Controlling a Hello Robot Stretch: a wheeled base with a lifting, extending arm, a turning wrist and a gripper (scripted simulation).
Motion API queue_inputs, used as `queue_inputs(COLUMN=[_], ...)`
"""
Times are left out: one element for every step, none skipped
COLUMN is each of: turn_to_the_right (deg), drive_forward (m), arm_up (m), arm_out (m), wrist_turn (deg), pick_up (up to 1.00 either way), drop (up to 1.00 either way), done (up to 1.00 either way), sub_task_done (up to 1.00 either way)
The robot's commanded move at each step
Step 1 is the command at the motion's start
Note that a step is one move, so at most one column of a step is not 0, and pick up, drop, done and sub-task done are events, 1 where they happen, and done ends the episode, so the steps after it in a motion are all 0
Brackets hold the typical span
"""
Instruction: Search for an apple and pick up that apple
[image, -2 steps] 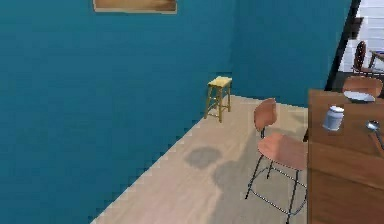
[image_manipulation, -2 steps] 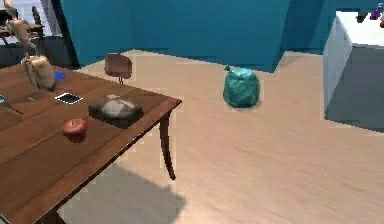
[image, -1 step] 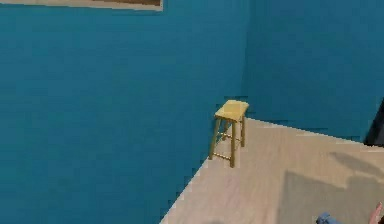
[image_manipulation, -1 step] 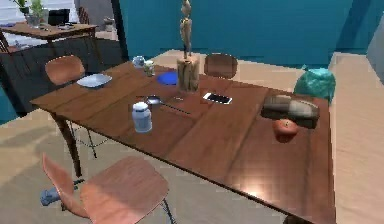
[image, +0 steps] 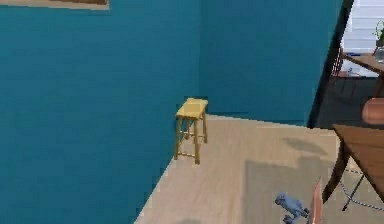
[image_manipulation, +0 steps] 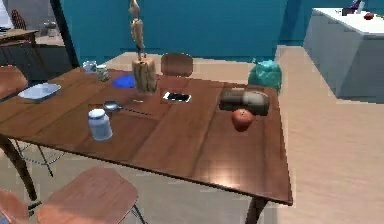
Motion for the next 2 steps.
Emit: queue_inputs(turn_to_the_right=[0.0,21.0], drive_forward=[0.15,0.00], arm_up=[0.00,0.00], arm_out=[0.00,0.00], wrist_turn=[0.0,0.0], pick_up=[0.00,0.00], drop=[0.00,0.00], done=[0.00,0.00], sub_task_done=[0.00,0.00])
